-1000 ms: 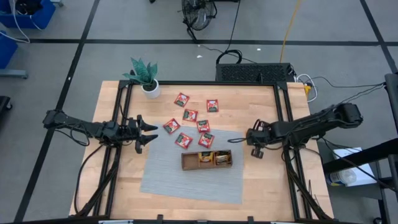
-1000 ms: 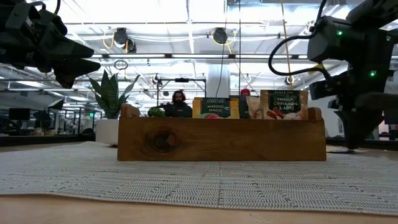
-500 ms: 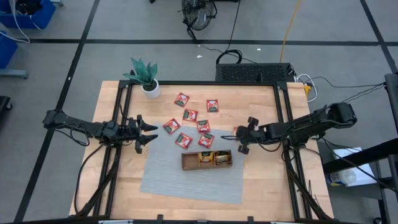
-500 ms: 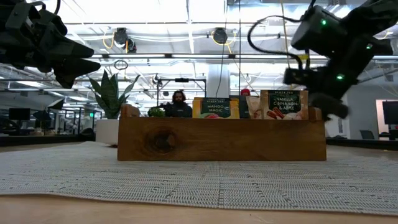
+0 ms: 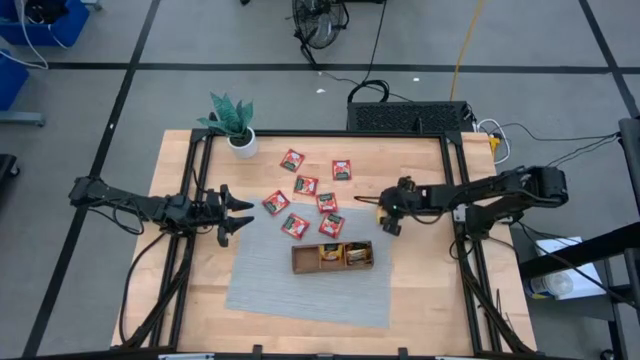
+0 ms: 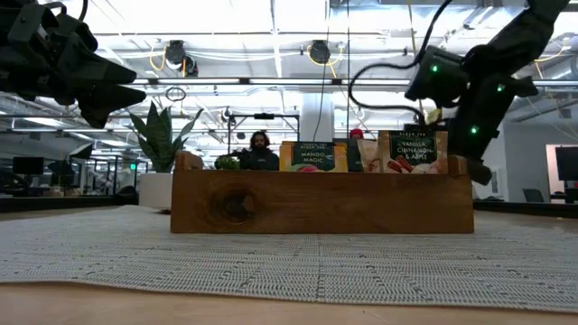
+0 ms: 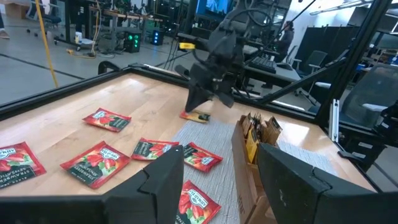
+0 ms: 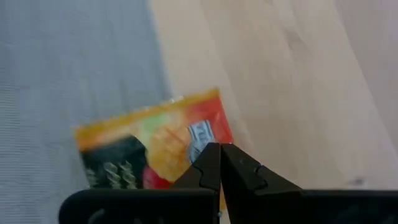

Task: Pick & Place Tea
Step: Put the yellow tea bag into the middle compartment of the wood organizer

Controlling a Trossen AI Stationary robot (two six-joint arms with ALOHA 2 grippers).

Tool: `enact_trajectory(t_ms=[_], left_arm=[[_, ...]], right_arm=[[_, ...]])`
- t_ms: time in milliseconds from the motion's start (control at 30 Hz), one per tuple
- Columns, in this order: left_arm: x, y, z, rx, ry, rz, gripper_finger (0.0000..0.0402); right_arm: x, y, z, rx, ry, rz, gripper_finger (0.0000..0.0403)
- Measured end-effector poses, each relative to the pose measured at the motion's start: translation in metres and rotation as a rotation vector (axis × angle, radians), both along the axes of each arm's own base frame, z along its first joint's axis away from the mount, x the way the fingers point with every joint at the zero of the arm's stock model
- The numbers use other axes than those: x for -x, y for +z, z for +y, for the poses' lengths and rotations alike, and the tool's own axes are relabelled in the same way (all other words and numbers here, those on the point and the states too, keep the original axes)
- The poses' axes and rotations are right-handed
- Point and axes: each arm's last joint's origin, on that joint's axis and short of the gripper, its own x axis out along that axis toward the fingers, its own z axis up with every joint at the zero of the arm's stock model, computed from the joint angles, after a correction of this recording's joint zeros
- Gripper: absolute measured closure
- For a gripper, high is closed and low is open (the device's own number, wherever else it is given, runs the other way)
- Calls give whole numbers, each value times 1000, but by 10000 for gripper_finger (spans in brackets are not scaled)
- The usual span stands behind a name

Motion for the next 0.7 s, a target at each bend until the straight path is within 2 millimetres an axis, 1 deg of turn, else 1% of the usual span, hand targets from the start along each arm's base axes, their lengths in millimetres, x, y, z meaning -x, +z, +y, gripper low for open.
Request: enact_trajectory(t_ms=[167,367,500,700], left_arm=[[0,0,0,0,0,0,197],[0,0,0,0,0,0,197],[0,0,0,0,0,0,197],[0,0,0,0,0,0,197]], right_arm=[[15,-2,2,-16,-172,98,403],[34,-3,18,-232,-299,243,403],[41,-1,32,-339,-277,306,403],[45,10,52,-546,-177,275,403]])
